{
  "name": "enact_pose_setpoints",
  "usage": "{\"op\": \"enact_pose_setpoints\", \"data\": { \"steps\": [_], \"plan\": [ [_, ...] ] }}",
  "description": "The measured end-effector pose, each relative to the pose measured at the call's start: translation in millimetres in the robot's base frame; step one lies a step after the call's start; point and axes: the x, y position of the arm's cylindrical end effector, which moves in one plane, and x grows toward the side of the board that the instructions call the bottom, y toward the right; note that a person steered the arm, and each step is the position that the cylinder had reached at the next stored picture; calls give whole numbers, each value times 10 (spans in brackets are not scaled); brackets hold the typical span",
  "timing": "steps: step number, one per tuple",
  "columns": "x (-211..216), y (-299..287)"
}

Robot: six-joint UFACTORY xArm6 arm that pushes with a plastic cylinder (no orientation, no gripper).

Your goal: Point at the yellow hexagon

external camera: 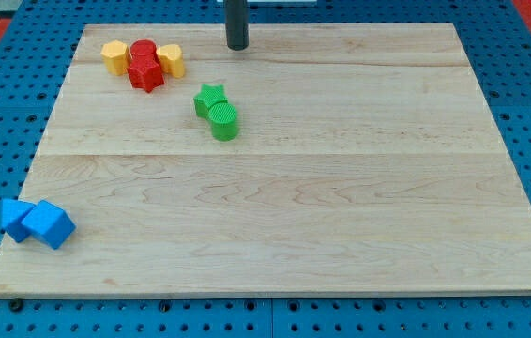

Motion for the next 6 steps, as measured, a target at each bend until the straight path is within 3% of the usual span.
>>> {"op": "enact_pose_setpoints", "data": {
  "steps": [1, 2, 4, 6],
  "plan": [
    [-308, -405],
    [-251, -655],
    [-113, -1712],
    [648, -2248]
  ]
}}
